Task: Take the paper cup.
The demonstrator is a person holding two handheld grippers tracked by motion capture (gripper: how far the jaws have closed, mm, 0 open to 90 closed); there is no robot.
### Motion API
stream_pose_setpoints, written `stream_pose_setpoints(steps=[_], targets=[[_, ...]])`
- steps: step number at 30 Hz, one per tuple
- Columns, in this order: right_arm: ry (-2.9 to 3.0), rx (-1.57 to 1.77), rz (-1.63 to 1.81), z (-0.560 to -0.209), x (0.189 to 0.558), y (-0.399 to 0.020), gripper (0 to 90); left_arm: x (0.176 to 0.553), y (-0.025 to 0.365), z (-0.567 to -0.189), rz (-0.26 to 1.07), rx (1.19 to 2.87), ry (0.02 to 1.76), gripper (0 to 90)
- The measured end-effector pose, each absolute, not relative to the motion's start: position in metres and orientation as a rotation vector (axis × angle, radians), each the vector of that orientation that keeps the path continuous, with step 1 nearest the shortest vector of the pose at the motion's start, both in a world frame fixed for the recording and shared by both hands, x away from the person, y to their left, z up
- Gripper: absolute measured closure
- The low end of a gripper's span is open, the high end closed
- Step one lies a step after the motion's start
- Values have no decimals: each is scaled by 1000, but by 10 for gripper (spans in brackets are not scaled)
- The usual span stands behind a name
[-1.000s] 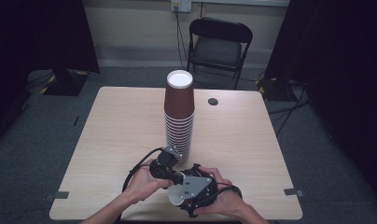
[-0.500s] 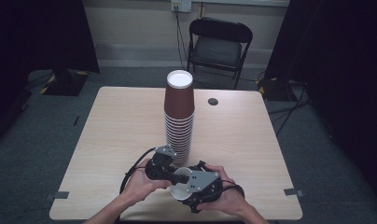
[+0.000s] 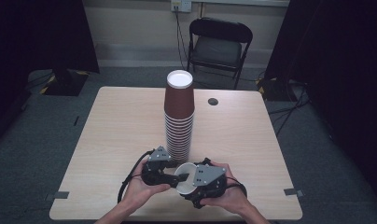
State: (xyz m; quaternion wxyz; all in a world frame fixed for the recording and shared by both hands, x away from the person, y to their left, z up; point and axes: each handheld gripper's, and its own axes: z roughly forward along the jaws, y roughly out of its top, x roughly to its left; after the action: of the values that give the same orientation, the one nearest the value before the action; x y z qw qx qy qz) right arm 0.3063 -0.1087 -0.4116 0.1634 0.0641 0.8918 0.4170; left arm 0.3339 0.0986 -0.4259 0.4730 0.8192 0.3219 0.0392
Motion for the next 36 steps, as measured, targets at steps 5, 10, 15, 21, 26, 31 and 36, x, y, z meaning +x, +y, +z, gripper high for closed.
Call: stream_pose_setpoints(steps=[5, 10, 15, 21, 26, 31, 36], targets=[[2524, 225, 1219, -413, 307, -112, 115, 333, 107, -422, 99, 1957, 792, 305], [2516, 283, 1248, -415, 311, -117, 116, 332, 113, -420, 152, 1932, 803, 240], [2522, 318, 1259, -418, 314, -118, 116, 330, 118, -422, 163, 1904, 795, 241], [2521, 369, 1257, -420, 319, -121, 116, 327, 125, -422, 238, 1871, 784, 202], [2509, 423, 1269, -420, 323, -126, 116, 326, 133, -421, 273, 1861, 795, 179], [2456, 534, 1309, -420, 334, -137, 117, 323, 149, -422, 317, 1835, 823, 174], [2414, 584, 1311, -418, 339, -145, 117, 325, 158, -427, 341, 1850, 878, 168]])
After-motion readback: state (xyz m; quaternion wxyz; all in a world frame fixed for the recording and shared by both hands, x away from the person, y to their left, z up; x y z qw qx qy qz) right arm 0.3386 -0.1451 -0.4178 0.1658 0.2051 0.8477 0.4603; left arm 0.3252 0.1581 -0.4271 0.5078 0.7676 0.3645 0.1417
